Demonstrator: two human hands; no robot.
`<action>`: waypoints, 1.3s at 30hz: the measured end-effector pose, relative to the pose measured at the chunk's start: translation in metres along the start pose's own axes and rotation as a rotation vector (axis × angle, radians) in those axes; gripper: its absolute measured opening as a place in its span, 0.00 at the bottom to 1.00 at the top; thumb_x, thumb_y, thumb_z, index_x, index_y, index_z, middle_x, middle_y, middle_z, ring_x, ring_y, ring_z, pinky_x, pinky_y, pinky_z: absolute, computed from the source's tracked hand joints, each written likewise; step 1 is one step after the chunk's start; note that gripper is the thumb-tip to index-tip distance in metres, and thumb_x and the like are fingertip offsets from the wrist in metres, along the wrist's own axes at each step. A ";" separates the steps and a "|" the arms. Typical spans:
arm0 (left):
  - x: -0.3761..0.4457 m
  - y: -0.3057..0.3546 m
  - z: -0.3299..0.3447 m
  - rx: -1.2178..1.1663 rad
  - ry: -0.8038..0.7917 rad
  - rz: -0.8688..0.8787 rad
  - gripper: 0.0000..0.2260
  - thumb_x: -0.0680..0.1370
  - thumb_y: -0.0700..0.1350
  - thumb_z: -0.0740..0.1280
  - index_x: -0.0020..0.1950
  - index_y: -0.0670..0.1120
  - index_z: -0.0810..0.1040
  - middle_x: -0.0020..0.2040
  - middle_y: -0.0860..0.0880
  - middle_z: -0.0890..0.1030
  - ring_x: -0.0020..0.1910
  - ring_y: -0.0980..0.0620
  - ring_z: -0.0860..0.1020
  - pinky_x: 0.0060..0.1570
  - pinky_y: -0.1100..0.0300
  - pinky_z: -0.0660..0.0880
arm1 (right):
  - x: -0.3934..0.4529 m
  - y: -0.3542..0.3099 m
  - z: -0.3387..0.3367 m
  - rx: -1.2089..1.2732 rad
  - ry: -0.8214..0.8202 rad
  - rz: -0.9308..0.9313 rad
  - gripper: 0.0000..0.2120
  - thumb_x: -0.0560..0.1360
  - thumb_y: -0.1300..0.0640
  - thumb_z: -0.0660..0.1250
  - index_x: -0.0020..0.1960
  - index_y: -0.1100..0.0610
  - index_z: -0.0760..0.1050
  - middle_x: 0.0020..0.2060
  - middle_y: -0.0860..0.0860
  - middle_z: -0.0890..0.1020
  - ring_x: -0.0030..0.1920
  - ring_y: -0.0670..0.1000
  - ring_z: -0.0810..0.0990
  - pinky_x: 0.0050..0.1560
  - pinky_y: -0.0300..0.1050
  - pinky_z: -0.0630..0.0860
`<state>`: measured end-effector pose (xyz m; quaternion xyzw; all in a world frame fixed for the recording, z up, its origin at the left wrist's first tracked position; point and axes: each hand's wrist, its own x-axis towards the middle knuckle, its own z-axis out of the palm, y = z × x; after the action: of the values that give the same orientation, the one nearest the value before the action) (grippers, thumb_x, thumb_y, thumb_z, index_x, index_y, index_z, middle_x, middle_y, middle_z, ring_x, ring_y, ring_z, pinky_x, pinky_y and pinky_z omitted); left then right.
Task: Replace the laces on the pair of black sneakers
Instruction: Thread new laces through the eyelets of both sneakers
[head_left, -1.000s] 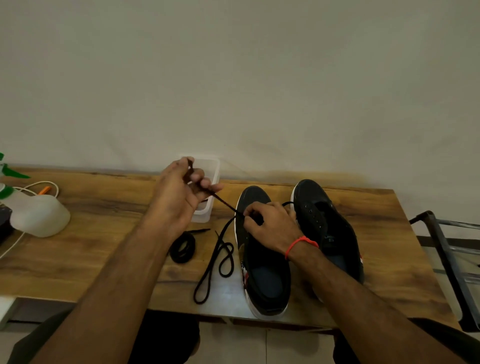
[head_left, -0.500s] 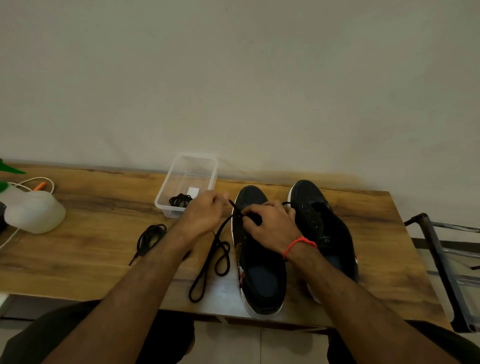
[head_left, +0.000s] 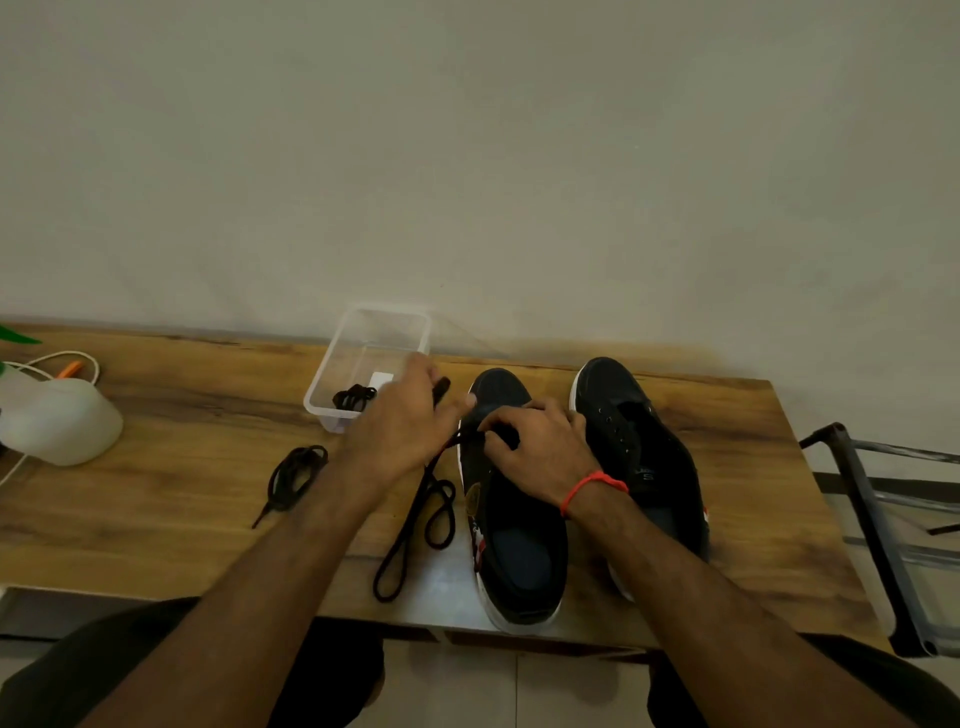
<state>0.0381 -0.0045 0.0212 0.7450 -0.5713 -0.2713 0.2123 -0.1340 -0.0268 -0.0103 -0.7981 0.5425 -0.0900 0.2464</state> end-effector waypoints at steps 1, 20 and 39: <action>-0.002 0.000 0.008 0.111 -0.051 0.030 0.15 0.81 0.60 0.65 0.55 0.51 0.69 0.43 0.50 0.77 0.41 0.53 0.77 0.36 0.56 0.71 | 0.000 0.000 0.000 -0.006 0.005 -0.003 0.13 0.81 0.46 0.60 0.62 0.42 0.76 0.61 0.48 0.78 0.70 0.52 0.63 0.70 0.58 0.55; 0.001 0.005 -0.019 -0.601 0.210 -0.160 0.12 0.82 0.60 0.63 0.56 0.53 0.72 0.41 0.53 0.76 0.33 0.57 0.73 0.28 0.62 0.68 | -0.002 -0.001 -0.004 -0.058 0.002 0.002 0.13 0.80 0.45 0.60 0.62 0.42 0.76 0.60 0.47 0.78 0.69 0.52 0.64 0.68 0.57 0.55; -0.005 0.006 -0.001 0.196 -0.087 0.013 0.13 0.81 0.54 0.64 0.39 0.50 0.76 0.39 0.50 0.78 0.35 0.55 0.75 0.31 0.61 0.68 | -0.002 -0.002 -0.003 -0.081 -0.023 -0.006 0.13 0.80 0.47 0.59 0.61 0.44 0.76 0.61 0.46 0.77 0.69 0.53 0.67 0.68 0.59 0.60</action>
<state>0.0330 -0.0015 0.0264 0.7458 -0.6087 -0.2449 0.1153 -0.1341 -0.0255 -0.0065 -0.8101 0.5402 -0.0596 0.2200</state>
